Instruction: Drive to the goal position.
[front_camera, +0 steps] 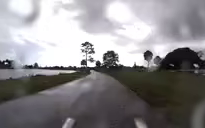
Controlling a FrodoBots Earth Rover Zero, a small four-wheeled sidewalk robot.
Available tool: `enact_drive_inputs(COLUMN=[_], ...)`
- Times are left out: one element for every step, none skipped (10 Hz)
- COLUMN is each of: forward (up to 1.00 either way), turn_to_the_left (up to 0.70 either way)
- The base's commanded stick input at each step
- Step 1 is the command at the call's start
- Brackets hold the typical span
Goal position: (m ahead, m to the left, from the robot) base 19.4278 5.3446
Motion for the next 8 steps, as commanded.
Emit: enact_drive_inputs(forward=[1.00,1.00,1.00,1.00,1.00,1.00,1.00,1.00], turn_to_the_left=[0.00,0.00,0.00,0.00,0.00,0.00,0.00,0.00])
